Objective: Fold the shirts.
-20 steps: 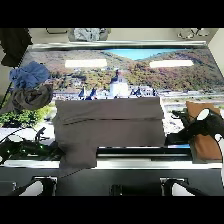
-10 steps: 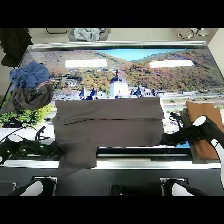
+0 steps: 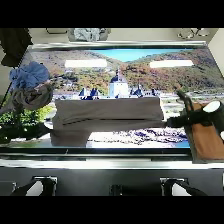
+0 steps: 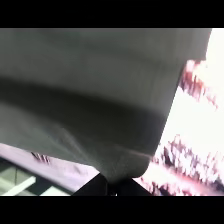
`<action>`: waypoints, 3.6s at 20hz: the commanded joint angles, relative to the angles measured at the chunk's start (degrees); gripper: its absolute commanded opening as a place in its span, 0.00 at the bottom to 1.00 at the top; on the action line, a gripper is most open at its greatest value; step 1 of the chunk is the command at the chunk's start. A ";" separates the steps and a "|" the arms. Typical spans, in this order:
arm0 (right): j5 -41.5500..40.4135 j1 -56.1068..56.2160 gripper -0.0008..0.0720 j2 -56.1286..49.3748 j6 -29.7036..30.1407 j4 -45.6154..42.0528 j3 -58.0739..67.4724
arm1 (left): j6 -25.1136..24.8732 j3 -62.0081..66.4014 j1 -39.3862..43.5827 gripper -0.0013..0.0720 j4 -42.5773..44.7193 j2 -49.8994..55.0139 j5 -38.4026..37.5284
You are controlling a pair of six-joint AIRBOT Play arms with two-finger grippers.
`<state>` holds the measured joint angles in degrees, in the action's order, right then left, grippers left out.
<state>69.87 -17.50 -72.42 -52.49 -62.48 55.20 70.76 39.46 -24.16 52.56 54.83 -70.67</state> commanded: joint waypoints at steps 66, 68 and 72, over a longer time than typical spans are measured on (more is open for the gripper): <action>15.08 4.24 0.09 6.43 -18.95 18.93 27.56 | -6.97 45.64 61.92 0.06 -54.75 59.58 25.92; 11.72 4.79 0.09 5.16 -18.95 21.16 27.56 | -6.34 45.44 58.97 0.06 -46.40 54.90 24.46; -0.52 15.43 0.09 1.14 -19.69 21.46 27.58 | 3.13 43.69 48.37 0.06 -14.38 39.19 21.16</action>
<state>77.97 -8.10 -68.86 -71.22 -41.60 82.74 68.77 83.70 30.24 17.58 102.63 -46.87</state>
